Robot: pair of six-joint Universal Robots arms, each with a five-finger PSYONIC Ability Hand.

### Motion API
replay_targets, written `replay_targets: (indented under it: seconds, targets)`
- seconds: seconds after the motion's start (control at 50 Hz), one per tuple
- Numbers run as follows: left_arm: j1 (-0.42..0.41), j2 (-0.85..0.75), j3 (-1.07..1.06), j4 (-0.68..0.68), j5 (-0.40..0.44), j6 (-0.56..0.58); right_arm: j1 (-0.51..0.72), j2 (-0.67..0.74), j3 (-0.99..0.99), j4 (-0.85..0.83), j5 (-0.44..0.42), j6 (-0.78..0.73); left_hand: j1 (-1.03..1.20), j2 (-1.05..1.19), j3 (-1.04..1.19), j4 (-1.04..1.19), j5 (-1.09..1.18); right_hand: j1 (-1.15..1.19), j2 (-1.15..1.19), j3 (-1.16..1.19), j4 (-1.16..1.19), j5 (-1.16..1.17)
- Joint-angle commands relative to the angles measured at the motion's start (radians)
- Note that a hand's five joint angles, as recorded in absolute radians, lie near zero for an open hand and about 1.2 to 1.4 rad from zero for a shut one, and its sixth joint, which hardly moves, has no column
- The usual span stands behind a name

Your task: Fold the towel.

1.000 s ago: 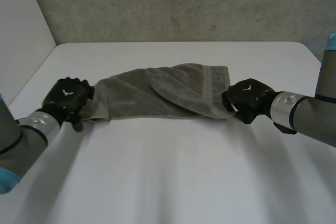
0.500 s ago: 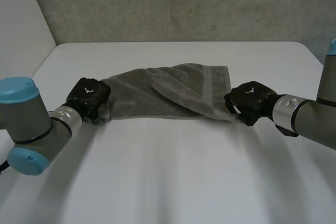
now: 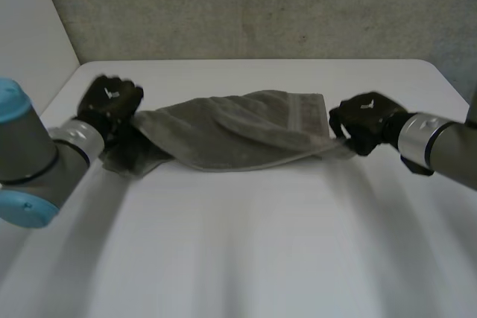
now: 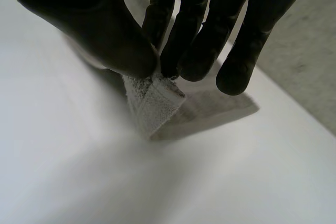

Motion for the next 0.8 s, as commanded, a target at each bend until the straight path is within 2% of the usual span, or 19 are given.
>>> replay_targets:
  seconds: [0.02, 0.12, 0.16, 0.22, 0.26, 0.28, 0.32, 0.34, 0.38, 0.44, 0.48, 0.58, 0.62, 0.7, 0.74, 0.8]
  targets:
    - [-0.005, 0.177, 0.006, -0.004, 0.0, -0.106, -0.048, -0.105, -0.088, 0.032, 0.005, 0.133, 0.042, 0.011, 0.013, 0.007, 0.031, 0.068, 0.07, 0.052, 0.055, 0.057]
    - [0.021, 0.341, 0.003, -0.075, 0.006, -0.201, -0.104, -0.208, -0.189, 0.118, -0.001, 0.189, 0.042, 0.011, 0.013, 0.007, 0.031, 0.068, 0.07, 0.052, 0.055, 0.057]
    - [0.036, 0.374, 0.004, -0.11, 0.007, -0.209, -0.15, -0.238, -0.289, 0.219, -0.01, 0.187, 0.042, 0.011, 0.013, 0.007, 0.031, 0.068, 0.07, 0.052, 0.055, 0.057]
    - [0.082, 0.443, 0.009, -0.188, 0.012, -0.21, -0.167, -0.241, -0.348, 0.281, -0.015, 0.181, 0.042, 0.011, 0.013, 0.007, 0.031, 0.068, 0.07, 0.052, 0.055, 0.057]
    - [0.101, 0.473, 0.012, -0.23, 0.015, -0.21, -0.19, -0.239, -0.465, 0.403, -0.021, 0.149, 0.042, 0.011, 0.013, 0.007, 0.031, 0.068, 0.07, 0.052, 0.055, 0.057]
    - [0.11, 0.491, 0.02, -0.268, 0.017, -0.209, -0.19, -0.239, -0.466, 0.403, -0.021, 0.149, 0.042, 0.011, 0.013, 0.007, 0.031, 0.068, 0.07, 0.052, 0.055, 0.057]
    - [0.118, 0.494, 0.032, -0.31, 0.018, -0.209, -0.205, -0.222, -0.56, 0.519, -0.021, 0.056, 0.042, 0.011, 0.013, 0.007, 0.031, 0.068, 0.07, 0.052, 0.055, 0.057]
    - [0.121, 0.494, 0.044, -0.352, 0.018, -0.207, -0.205, -0.222, -0.561, 0.52, -0.021, 0.055, 0.042, 0.011, 0.013, 0.007, 0.031, 0.068, 0.07, 0.052, 0.055, 0.057]
    - [0.124, 0.488, 0.054, -0.397, 0.018, -0.204, -0.204, -0.17, -0.593, 0.599, 0.001, -0.067, 0.042, 0.011, 0.013, 0.007, 0.031, 0.068, 0.07, 0.052, 0.055, 0.057]
    - [0.129, 0.435, 0.058, -0.464, 0.018, -0.198, -0.202, -0.138, -0.595, 0.634, 0.008, -0.135, 0.042, 0.011, 0.013, 0.007, 0.031, 0.068, 0.07, 0.052, 0.055, 0.057]
    - [0.129, 0.382, 0.061, -0.495, 0.017, -0.192, -0.191, -0.081, -0.579, 0.669, 0.024, -0.237, 0.042, 0.011, 0.013, 0.007, 0.031, 0.068, 0.07, 0.052, 0.055, 0.057]
    - [0.124, 0.221, 0.084, -0.579, 0.009, -0.143, -0.138, 0.001, -0.536, 0.667, 0.074, -0.267, 0.042, 0.011, 0.013, 0.007, 0.031, 0.068, 0.07, 0.052, 0.055, 0.057]
    - [0.106, 0.107, 0.127, -0.625, 0.001, -0.095, -0.107, 0.034, -0.529, 0.663, 0.096, -0.273, 0.042, 0.011, 0.013, 0.007, 0.031, 0.068, 0.07, 0.052, 0.055, 0.057]
    - [0.087, 0.007, 0.193, -0.642, 0.0, -0.078, 0.003, 0.146, -0.541, 0.608, 0.143, -0.288, 0.042, 0.011, 0.013, 0.007, 0.031, 0.068, 0.07, 0.052, 0.055, 0.057]
    - [0.067, -0.079, 0.283, -0.645, -0.003, -0.078, 0.025, 0.179, -0.547, 0.585, 0.159, -0.291, 0.042, 0.011, 0.013, 0.007, 0.031, 0.068, 0.07, 0.052, 0.055, 0.057]
    - [0.058, -0.116, 0.337, -0.645, -0.014, -0.075, 0.042, 0.241, -0.578, 0.542, 0.198, -0.302, 0.042, 0.011, 0.013, 0.007, 0.031, 0.068, 0.07, 0.052, 0.055, 0.057]
